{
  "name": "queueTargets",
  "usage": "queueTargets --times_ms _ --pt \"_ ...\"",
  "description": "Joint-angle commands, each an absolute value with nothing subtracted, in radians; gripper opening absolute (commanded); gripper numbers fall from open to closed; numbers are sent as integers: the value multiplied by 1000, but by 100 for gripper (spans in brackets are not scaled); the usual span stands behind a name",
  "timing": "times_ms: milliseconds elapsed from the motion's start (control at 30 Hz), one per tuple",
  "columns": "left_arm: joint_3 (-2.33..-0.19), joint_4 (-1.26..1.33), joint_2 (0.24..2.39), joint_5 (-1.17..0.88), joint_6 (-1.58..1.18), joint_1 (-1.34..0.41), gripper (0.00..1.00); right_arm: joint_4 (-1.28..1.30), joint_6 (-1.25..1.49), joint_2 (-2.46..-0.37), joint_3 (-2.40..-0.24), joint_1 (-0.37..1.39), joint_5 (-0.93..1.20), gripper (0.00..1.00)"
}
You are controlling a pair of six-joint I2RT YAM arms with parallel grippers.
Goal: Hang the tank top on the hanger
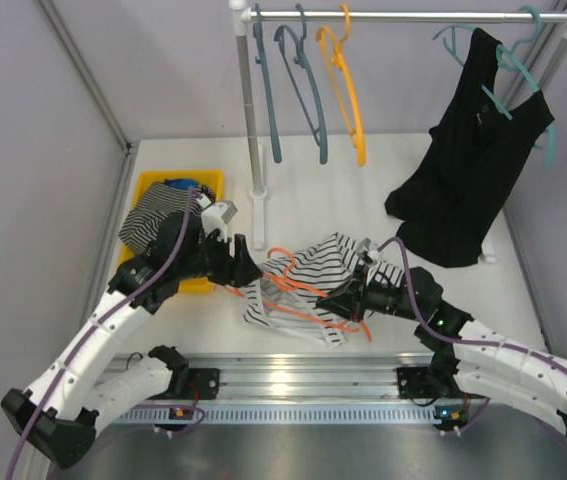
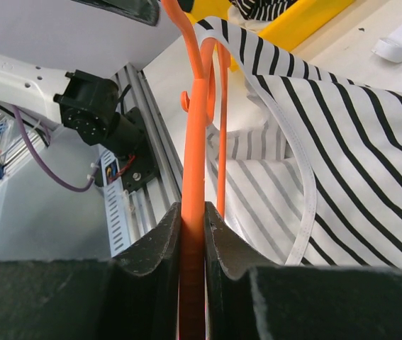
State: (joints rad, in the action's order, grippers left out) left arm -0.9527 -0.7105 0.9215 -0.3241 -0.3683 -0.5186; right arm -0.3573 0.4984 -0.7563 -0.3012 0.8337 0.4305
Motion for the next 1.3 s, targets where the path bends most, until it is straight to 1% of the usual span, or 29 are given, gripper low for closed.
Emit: queueTargets --times_ms 0,233,400,433,467,500,567,733,800,1167,1200,1267 --pt "-957 -643 838 -341 -380 -515 67 -474 497 -761 -305 847 426 0" --pt "-939 -591 816 -345 -382 -544 68 -482 502 -779 -308 847 429 0" --pt "-890 -473 816 -287 -428 -650 69 -483 503 -787 -310 847 428 0" --pt "-882 -457 827 -256 -440 -676 69 -483 502 -791 -310 847 428 0" --pt "-874 -431 831 -221 -443 -742 69 -483 503 -792 -310 847 426 0" --pt "-871 -422 837 -122 -445 -777 69 -485 503 -793 -311 845 425 0" --pt "-859 -391 854 -51 -446 -862 70 -483 506 -796 -313 847 423 0" --pt "-842 -318 897 141 -471 -931 68 -479 506 -802 -322 847 423 0" --pt "-828 -292 897 178 -472 -951 68 -476 505 -802 -322 847 422 0" --pt "-769 -187 966 282 -469 -1009 61 -492 509 -821 -324 847 411 0" --pt "-764 -183 966 284 -472 -1011 56 -494 512 -824 -324 847 410 0" --pt "-752 -176 966 296 -479 -1020 52 -499 512 -825 -325 850 410 0"
